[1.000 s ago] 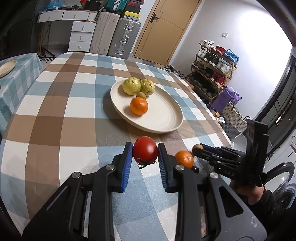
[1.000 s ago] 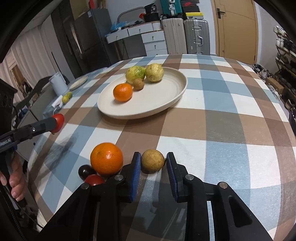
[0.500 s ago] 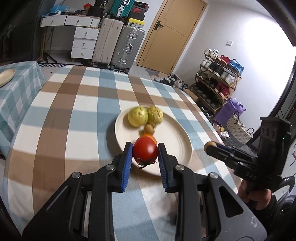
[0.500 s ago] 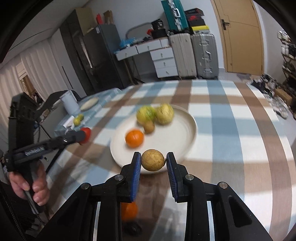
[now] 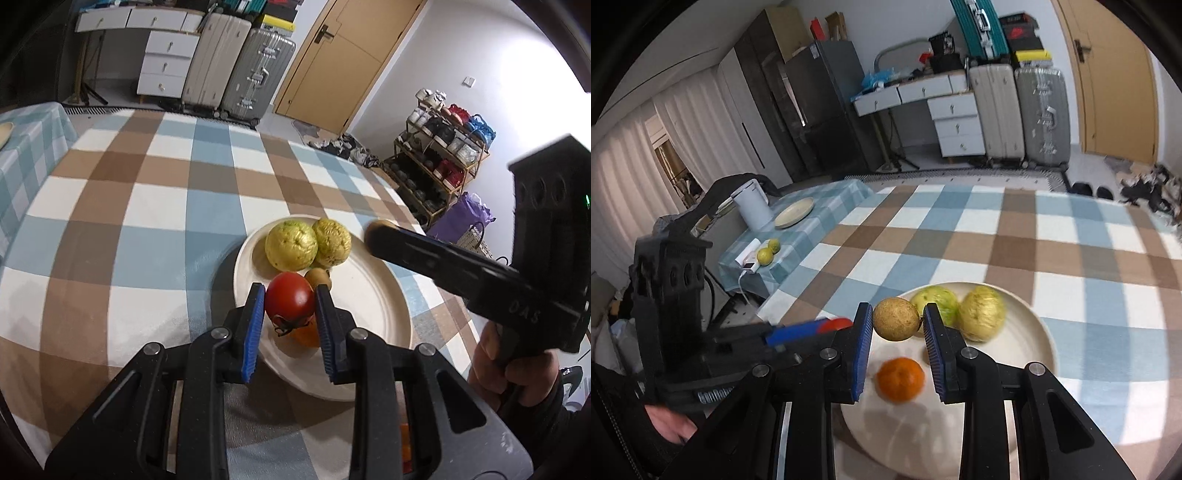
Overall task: Organize fruits
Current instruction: 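Carry the tomato and brown fruit onto the cream plate and open both grippers, then withdraw both grippers from the plate toward the remaining loose fruits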
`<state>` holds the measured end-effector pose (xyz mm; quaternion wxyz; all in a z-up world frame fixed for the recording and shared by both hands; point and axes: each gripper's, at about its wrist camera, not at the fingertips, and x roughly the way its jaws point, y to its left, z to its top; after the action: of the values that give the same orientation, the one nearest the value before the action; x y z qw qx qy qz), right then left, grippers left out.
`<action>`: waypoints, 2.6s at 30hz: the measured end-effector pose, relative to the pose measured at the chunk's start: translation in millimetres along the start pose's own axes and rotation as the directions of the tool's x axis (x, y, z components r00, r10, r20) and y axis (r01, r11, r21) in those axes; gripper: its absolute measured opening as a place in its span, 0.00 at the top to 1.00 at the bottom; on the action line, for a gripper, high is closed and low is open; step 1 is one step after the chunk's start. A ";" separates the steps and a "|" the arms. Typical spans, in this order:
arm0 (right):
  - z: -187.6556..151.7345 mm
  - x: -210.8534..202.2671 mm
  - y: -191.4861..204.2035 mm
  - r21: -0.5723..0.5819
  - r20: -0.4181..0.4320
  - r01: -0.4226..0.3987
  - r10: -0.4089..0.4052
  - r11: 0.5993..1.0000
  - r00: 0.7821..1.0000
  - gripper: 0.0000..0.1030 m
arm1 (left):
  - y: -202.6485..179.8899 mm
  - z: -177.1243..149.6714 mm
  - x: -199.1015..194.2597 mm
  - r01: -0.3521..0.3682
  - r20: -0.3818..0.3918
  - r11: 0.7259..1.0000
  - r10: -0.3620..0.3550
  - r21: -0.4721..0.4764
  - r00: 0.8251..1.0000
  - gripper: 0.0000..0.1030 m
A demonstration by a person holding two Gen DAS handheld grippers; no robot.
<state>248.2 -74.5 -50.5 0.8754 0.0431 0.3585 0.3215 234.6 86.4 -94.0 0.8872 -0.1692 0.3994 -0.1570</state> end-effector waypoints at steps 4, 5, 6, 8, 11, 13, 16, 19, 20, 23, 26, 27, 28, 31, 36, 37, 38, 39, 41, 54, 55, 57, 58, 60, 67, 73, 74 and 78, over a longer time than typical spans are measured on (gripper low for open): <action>4.4 29.1 -1.9 0.031 -0.069 -0.016 0.018 0.999 0.997 0.72 | 5.1 -3.9 15.8 0.004 -0.025 1.000 -0.004 -0.002 1.000 0.76; 4.5 34.7 -2.5 0.038 -0.084 -0.019 0.022 0.999 0.996 0.72 | 6.3 -5.0 17.5 0.005 -0.028 1.000 -0.005 -0.002 1.000 0.76; 4.7 40.1 -2.7 0.044 -0.099 -0.019 0.023 0.999 0.995 0.72 | 7.4 -5.5 20.4 0.004 -0.032 1.000 -0.004 -0.002 0.999 0.76; 4.4 49.5 -2.4 0.048 -0.127 -0.018 0.024 0.999 0.992 0.72 | 9.3 -6.4 24.7 0.009 -0.039 1.000 -0.009 -0.004 0.999 0.76; 2.5 58.7 1.1 0.034 -0.155 -0.016 0.022 0.999 0.988 0.72 | 10.6 -7.0 30.7 0.008 -0.046 1.000 -0.008 0.000 0.999 0.76; 1.2 63.0 2.8 0.027 -0.170 -0.006 0.011 1.000 0.985 0.72 | 10.4 -7.2 31.8 0.007 -0.047 1.000 -0.007 0.004 0.999 0.76; 0.0 68.2 2.3 0.027 -0.183 0.011 -0.006 1.000 0.983 0.72 | 11.6 -7.2 34.1 0.009 -0.048 1.000 -0.009 0.000 0.999 0.76; -1.4 70.6 2.5 0.033 -0.192 0.007 0.000 0.999 0.981 0.72 | 11.5 -7.9 34.4 0.006 -0.049 1.000 -0.006 0.004 0.999 0.76; -1.6 71.0 2.7 0.032 -0.192 0.008 -0.002 0.999 0.981 0.71 | 11.8 -7.5 35.5 0.012 -0.050 1.000 -0.012 0.002 0.999 0.76; -1.2 70.4 2.5 0.029 -0.183 0.025 -0.019 0.999 0.983 0.65 | 11.0 -6.1 34.4 0.012 -0.047 1.000 -0.011 0.007 0.999 0.76; 0.0 62.2 1.0 0.036 -0.146 0.029 -0.023 0.999 0.989 0.53 | 8.5 -5.6 31.1 0.009 -0.048 1.000 -0.009 0.017 0.999 0.76; 0.2 58.2 0.4 0.038 -0.131 0.029 -0.024 0.999 0.991 0.53 | 7.5 -5.5 30.2 0.003 -0.047 1.000 -0.002 0.020 0.999 0.76; 0.3 53.2 -0.2 0.041 -0.116 0.025 -0.020 0.999 0.993 0.53 | 6.7 -5.5 28.8 -0.003 -0.047 1.000 0.004 0.021 0.999 0.75; -0.9 37.0 -2.5 0.050 -0.078 0.020 -0.016 0.999 0.997 0.53 | 3.0 -6.2 22.4 -0.017 -0.041 1.000 0.018 0.025 0.999 0.62; -8.6 5.6 -8.3 0.072 -0.013 0.031 -0.030 0.997 0.999 0.49 | -7.7 -10.0 5.2 -0.046 -0.012 0.998 0.047 0.039 0.999 0.52; -10.9 -2.1 -9.9 0.079 0.005 0.034 -0.035 0.996 0.999 0.49 | -11.2 -10.9 1.4 -0.054 -0.009 0.998 0.054 0.046 0.998 0.51; -12.9 -9.9 -11.5 0.087 0.025 0.037 -0.040 0.995 0.999 0.49 | -14.6 -11.8 -2.9 -0.061 -0.003 0.997 0.061 0.052 0.998 0.47; -15.8 -18.6 -12.8 0.095 0.049 0.040 -0.044 0.995 0.998 0.48 | -18.8 -13.0 -8.4 -0.063 0.005 0.996 0.063 0.061 0.998 0.45; -21.8 -34.2 -13.6 0.100 0.087 0.046 -0.054 0.994 0.995 0.41 | -26.3 -15.1 -19.1 -0.070 0.026 0.995 0.068 0.075 0.997 0.37; -70.6 -113.6 -1.1 0.090 0.227 0.075 -0.094 0.993 0.969 0.04 | -79.8 -43.8 -76.4 -0.168 0.109 0.974 0.152 0.153 0.982 0.17; -75.1 -119.2 0.4 0.088 0.240 0.070 -0.090 0.994 0.967 0.02 | -82.7 -45.9 -79.3 -0.170 0.111 0.973 0.153 0.156 0.982 0.16; -81.1 -127.3 2.9 0.086 0.257 0.069 -0.089 0.994 0.962 0.01 | -89.3 -53.4 -86.4 -0.159 0.111 0.973 0.142 0.165 0.984 0.13; -84.8 -132.2 5.0 0.080 0.265 0.068 -0.087 0.994 0.960 0.00 | -91.7 -55.4 -87.9 -0.156 0.112 0.973 0.139 0.168 0.984 0.11; -90.5 -138.8 8.9 0.069 0.277 0.073 -0.090 0.995 0.957 0.00 | -97.1 -62.5 -93.3 -0.156 0.117 0.971 0.137 0.179 0.984 0.07; -116.2 -157.0 20.0 0.048 0.310 0.059 -0.071 0.997 0.948 0.00 | -105.1 -86.4 -109.2 -0.168 0.136 0.970 0.145 0.174 0.980 0.01; -141.2 -160.2 29.5 0.035 0.272 0.085 -0.092 0.996 0.958 0.00 | -107.5 -109.4 -113.5 -0.182 0.143 0.964 0.156 0.195 0.977 0.01; -144.7 -159.9 30.4 0.034 0.263 0.092 -0.098 0.995 0.960 0.00 | -107.3 -113.6 -114.5 -0.183 0.142 0.964 0.157 0.193 0.977 0.01; -160.8 -155.5 30.8 0.052 0.211 0.133 -0.141 0.990 0.967 0.00 | -99.8 -129.4 -115.3 -0.175 0.116 0.970 0.157 0.169 0.981 0.01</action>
<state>43.1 -167.5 -66.7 0.9280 0.0689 0.2704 0.2470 48.9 22.4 -56.7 0.9280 -0.0631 0.3508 -0.1085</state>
